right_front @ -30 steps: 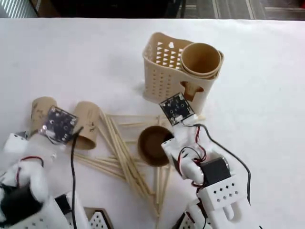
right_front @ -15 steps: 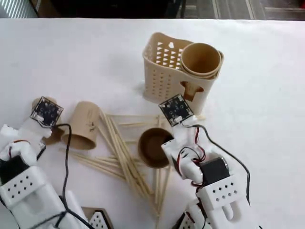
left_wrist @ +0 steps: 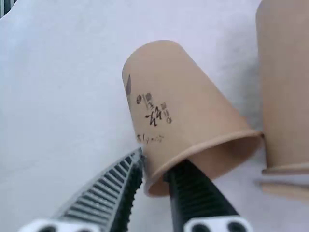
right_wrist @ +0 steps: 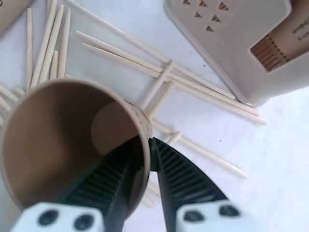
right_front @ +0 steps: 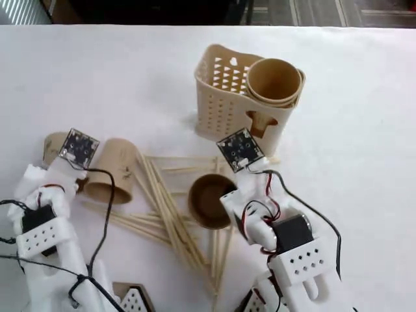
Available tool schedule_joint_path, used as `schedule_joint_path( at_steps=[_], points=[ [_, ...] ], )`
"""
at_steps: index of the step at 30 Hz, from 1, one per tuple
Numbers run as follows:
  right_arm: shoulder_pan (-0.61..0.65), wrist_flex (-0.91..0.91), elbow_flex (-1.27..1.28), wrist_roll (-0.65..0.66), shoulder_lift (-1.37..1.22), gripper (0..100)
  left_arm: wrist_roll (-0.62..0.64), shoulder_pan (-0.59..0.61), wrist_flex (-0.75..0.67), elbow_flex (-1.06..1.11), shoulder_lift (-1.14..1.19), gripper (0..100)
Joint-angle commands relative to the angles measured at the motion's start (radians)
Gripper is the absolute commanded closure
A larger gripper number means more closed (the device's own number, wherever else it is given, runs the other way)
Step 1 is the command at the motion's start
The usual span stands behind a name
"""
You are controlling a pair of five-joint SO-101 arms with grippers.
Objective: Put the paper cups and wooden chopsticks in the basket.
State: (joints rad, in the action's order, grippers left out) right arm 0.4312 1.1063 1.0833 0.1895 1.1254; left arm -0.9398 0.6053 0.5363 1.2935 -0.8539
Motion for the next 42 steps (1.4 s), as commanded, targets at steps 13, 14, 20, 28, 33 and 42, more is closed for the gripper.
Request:
schedule_joint_path(
  at_steps=[13, 14, 20, 28, 33, 42],
  points=[
    [-0.002, 0.268, -0.445, -0.011, 0.008, 98.1, 0.169, 0.01, 0.468, -0.183, -0.516, 98],
    [-0.002, 0.277, -0.48, -0.008, 0.008, 98.1, 0.192, 0.01, 0.509, -0.221, -0.541, 98],
    [-0.01, 0.282, -0.632, -0.006, -0.008, 98.1, 0.259, 0.01, 0.623, -0.382, -0.578, 98],
    [-0.157, 0.283, -0.964, -0.014, -0.248, 98.1, 0.279, 0.01, 0.677, -0.385, -0.584, 98],
    [-0.252, 0.308, -1.215, -0.054, -0.475, 98.1, 0.281, 0.01, 0.689, -0.385, -0.584, 98],
    [-0.28, 0.38, -1.682, -0.12, -0.82, 98.1, 0.282, 0.007, 0.684, -0.362, -0.584, 98]
  ],
)
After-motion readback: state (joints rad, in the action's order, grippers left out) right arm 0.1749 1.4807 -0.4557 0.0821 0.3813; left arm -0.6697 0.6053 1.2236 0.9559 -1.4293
